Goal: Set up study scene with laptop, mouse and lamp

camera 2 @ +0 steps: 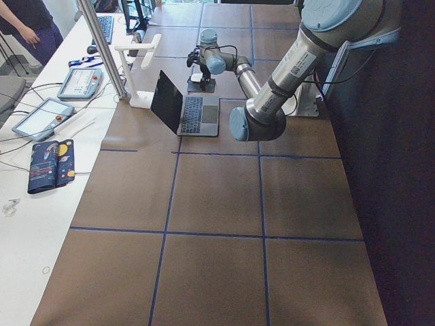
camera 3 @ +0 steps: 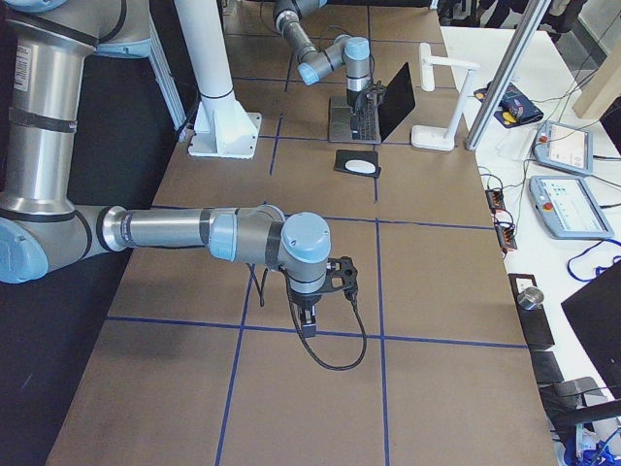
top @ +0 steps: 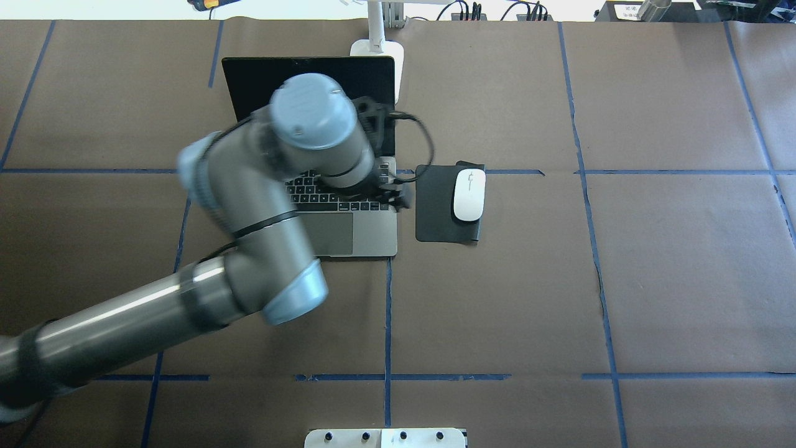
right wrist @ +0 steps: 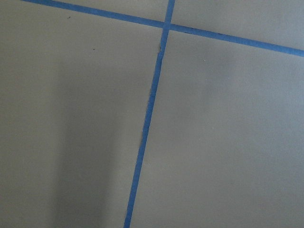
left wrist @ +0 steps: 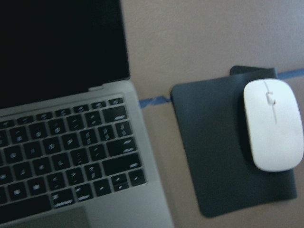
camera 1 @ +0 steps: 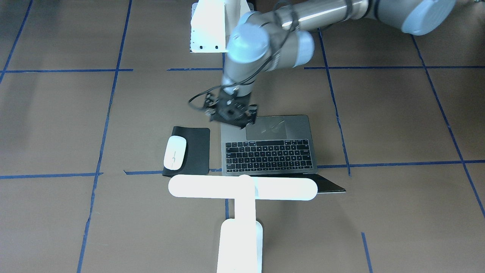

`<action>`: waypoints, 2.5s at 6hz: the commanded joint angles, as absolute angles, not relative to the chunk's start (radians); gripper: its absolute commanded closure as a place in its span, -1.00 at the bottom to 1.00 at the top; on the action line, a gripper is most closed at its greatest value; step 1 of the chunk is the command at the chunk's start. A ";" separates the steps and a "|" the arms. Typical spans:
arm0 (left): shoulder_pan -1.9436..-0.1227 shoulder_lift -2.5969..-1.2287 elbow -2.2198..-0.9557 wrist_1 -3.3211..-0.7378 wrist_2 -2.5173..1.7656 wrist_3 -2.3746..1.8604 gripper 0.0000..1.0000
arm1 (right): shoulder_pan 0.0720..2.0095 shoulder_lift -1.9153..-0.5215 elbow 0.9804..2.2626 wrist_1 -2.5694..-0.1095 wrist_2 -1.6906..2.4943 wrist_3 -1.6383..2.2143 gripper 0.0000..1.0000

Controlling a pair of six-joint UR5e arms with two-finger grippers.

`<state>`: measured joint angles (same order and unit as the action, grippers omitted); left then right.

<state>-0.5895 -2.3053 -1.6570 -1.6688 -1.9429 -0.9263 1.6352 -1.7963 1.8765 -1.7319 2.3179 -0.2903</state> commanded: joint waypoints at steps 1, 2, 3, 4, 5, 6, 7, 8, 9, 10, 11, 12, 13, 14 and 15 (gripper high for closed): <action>-0.644 -2.014 -1.997 -1.524 -1.947 -0.660 -1.00 | 1.635 -1.796 1.868 -1.732 2.318 -0.293 -1.00; -0.723 -1.849 -2.073 -1.522 -1.971 -0.517 -1.00 | 1.632 -1.796 1.862 -1.732 2.318 -0.293 -1.00; -0.871 -1.718 -2.068 -1.522 -2.128 -0.330 -1.00 | 1.632 -1.796 1.861 -1.732 2.319 -0.291 -1.00; -1.035 -1.600 -2.057 -1.516 -2.211 -0.085 -1.00 | 1.632 -1.796 1.856 -1.732 2.335 -0.291 -1.00; -1.183 -1.491 -2.027 -1.517 -2.236 0.072 -1.00 | 1.632 -1.796 1.858 -1.732 2.338 -0.291 -1.00; -1.325 -1.447 -1.975 -1.511 -2.240 0.153 -1.00 | 1.632 -1.796 1.855 -1.732 2.339 -0.293 -1.00; -1.439 -1.415 -1.871 -1.522 -2.320 0.169 -1.00 | 1.632 -1.798 1.855 -1.732 2.339 -0.295 -1.00; -1.530 -1.393 -1.821 -1.513 -2.371 0.202 -1.00 | 1.632 -1.798 1.855 -1.730 2.339 -0.293 -1.00; -1.605 -1.356 -1.804 -1.525 -2.367 0.198 -1.00 | 1.632 -1.798 1.855 -1.730 2.339 -0.293 -1.00; -1.632 -1.327 -1.804 -1.526 -2.367 0.198 -1.00 | 1.632 -1.798 1.855 -1.730 2.341 -0.293 -1.00; -1.641 -1.328 -1.778 -1.531 -2.371 0.198 -1.00 | 1.632 -1.801 1.855 -1.730 2.339 -0.304 -1.00; -1.641 -1.325 -1.784 -1.528 -2.329 0.201 -1.00 | 1.632 -1.802 1.855 -1.730 2.339 -0.305 -1.00; -1.641 -1.333 -1.799 -1.528 -2.309 0.202 -1.00 | 1.632 -1.802 1.855 -1.730 2.339 -0.305 -1.00; -1.641 -1.324 -1.812 -1.528 -2.307 0.206 -1.00 | 1.628 -1.802 1.855 -1.730 2.341 -0.304 -1.00; -1.640 -1.325 -1.819 -1.531 -2.310 0.206 -1.00 | 1.623 -1.804 1.856 -1.730 2.342 -0.302 -1.00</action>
